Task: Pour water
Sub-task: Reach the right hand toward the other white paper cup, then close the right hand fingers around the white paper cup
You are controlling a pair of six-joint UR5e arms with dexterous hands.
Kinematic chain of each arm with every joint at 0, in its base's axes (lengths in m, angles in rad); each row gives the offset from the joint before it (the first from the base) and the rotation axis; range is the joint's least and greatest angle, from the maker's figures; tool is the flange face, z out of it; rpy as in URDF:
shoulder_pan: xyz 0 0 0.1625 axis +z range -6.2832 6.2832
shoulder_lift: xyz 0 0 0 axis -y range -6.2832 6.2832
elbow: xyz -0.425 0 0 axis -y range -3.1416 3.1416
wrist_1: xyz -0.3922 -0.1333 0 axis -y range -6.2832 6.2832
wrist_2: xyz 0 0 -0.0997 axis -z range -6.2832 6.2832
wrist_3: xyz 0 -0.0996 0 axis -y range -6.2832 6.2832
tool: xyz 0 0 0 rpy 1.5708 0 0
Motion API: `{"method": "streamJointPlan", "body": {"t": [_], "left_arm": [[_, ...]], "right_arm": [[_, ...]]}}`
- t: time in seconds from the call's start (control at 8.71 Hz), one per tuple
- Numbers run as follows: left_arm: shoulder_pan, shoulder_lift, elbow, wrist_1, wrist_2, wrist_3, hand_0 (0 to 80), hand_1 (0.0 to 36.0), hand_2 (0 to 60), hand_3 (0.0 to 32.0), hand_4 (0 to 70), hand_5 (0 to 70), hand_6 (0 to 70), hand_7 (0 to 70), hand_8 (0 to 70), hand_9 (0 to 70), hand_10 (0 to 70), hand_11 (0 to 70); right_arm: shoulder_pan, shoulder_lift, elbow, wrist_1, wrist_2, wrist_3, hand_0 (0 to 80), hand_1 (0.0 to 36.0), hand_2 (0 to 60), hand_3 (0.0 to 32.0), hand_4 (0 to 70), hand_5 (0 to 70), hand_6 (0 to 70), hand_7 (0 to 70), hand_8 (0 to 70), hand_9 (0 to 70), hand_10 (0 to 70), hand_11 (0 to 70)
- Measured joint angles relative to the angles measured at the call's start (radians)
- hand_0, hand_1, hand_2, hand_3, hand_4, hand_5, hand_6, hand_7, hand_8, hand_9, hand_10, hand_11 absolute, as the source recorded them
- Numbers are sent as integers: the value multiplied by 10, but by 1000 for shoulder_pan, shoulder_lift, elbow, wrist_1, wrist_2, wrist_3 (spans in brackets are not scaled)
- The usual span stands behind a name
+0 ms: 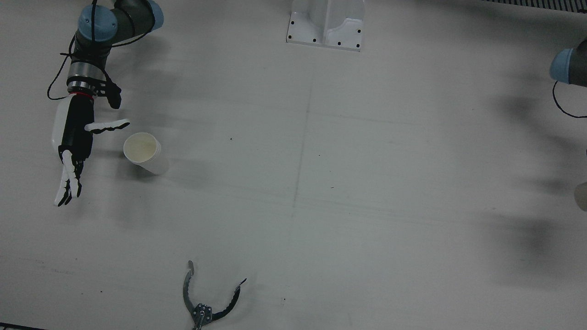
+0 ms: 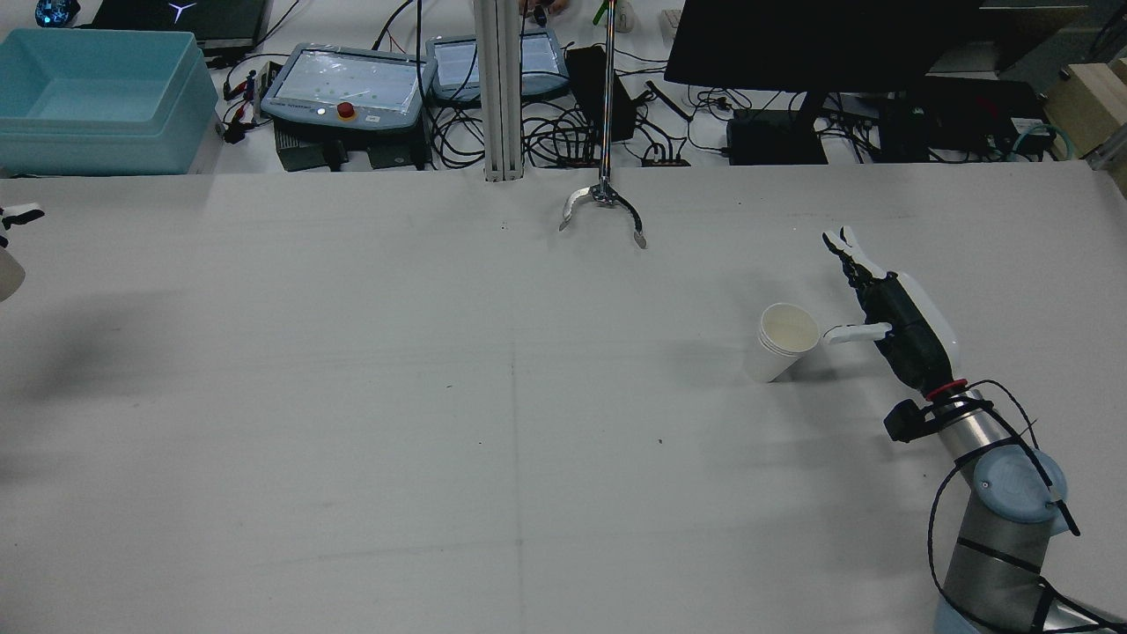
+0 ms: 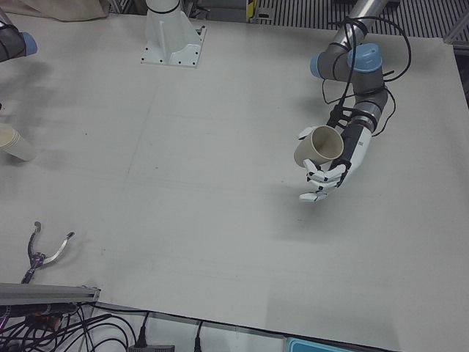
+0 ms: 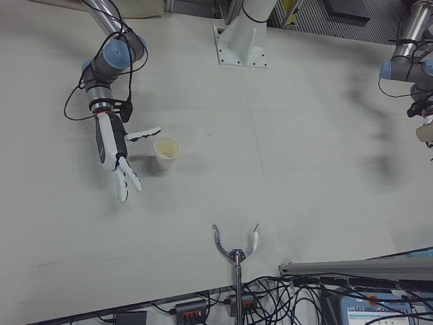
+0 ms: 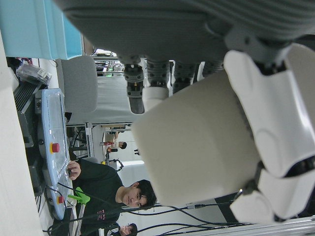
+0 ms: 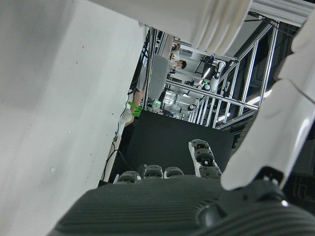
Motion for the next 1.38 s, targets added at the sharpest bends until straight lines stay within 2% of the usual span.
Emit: {"method": "streamJointPlan", "body": {"t": [0.69, 0.8, 1.03, 1.15, 1.38], "left_arm": [[-7, 7, -2, -12, -1, -6, 520, 360, 600, 0, 422, 700, 419, 700, 563, 700, 157, 250], [-8, 7, -2, -13, -1, -7, 525, 360, 600, 0, 437, 700, 420, 700, 564, 700, 157, 250], [-8, 7, -2, -13, -1, -8, 517, 360, 600, 0, 410, 700, 420, 700, 564, 700, 157, 251], [-8, 7, -2, -13, -1, -8, 520, 360, 600, 0, 424, 700, 420, 700, 564, 700, 157, 251], [-8, 7, -1, -13, -1, -8, 517, 360, 600, 0, 413, 700, 420, 700, 565, 700, 159, 253]], "right_arm": [[-97, 1, 10, -5, 58, -14, 483, 107, 0, 0, 56, 25, 0, 6, 30, 0, 0, 11], [-109, 1, 9, -5, 71, -15, 487, 110, 0, 0, 65, 31, 9, 22, 31, 0, 0, 14], [-119, 3, 9, -5, 80, -17, 487, 111, 0, 0, 95, 94, 41, 90, 38, 14, 7, 24], [-122, 6, 8, -6, 81, -18, 490, 116, 0, 0, 108, 122, 60, 131, 42, 36, 19, 41], [-125, 25, 4, -10, 82, -24, 497, 127, 0, 0, 120, 129, 73, 152, 38, 48, 28, 55]]}}
